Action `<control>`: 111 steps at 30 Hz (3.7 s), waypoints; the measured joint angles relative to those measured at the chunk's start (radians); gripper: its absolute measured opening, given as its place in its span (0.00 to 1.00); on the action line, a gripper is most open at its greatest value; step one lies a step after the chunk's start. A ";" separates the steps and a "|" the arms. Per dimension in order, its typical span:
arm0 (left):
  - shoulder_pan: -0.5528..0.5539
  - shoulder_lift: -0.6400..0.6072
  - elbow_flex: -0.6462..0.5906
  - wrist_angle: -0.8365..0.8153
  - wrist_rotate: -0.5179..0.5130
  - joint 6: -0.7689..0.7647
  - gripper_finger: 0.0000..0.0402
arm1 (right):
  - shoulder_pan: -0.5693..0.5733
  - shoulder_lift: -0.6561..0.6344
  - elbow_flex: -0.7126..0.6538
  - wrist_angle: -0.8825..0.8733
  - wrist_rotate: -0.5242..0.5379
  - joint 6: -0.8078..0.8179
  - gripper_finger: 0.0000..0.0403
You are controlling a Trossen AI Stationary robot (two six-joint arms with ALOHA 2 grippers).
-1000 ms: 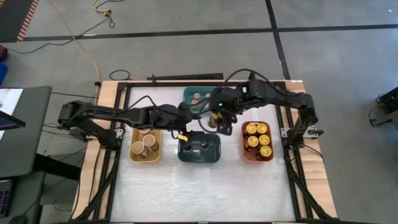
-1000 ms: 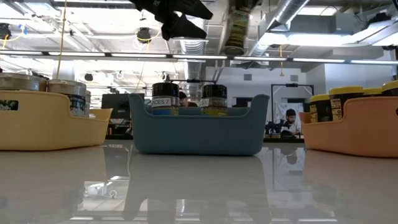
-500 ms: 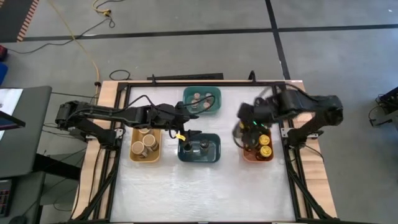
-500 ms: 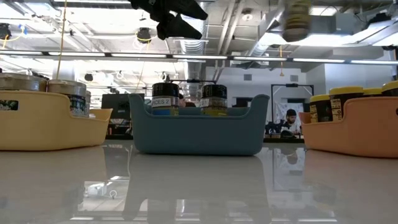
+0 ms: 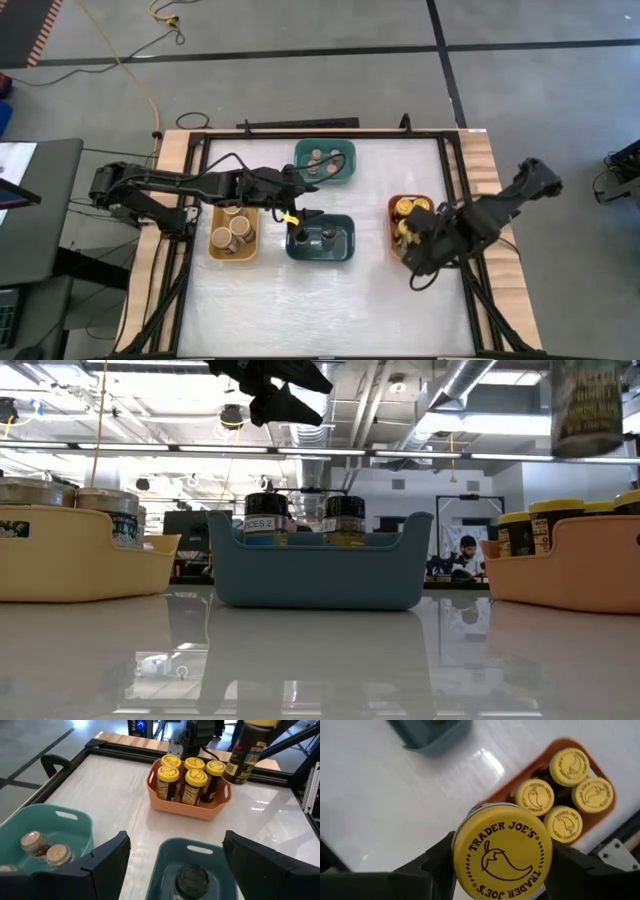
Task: Sort spices by type
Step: Put the yellow seasoning into the orange bin
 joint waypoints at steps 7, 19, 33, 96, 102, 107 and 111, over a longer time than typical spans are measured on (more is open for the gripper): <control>0.000 0.000 0.000 -0.016 0.000 0.000 0.76 | 0.068 -0.039 -0.108 0.030 0.048 0.154 0.63; 0.000 0.000 0.000 -0.026 0.000 0.001 0.76 | 0.092 -0.061 -0.260 0.085 0.079 0.270 0.63; 0.000 0.000 0.000 -0.037 0.000 0.001 0.76 | 0.043 -0.051 -0.398 0.249 0.080 0.270 0.63; 0.000 0.000 0.000 -0.087 0.000 0.020 0.76 | -0.014 0.119 -0.413 0.308 -0.008 0.109 0.63; 0.000 0.000 0.000 -0.087 0.000 0.020 0.76 | -0.013 0.119 -0.413 0.306 -0.006 0.109 0.63; 0.000 0.000 0.000 -0.087 0.000 0.020 0.76 | -0.013 0.118 -0.413 0.306 -0.006 0.104 0.63; 0.000 0.000 0.000 -0.086 0.000 0.016 0.76 | -0.013 0.112 -0.413 0.306 -0.006 0.102 0.63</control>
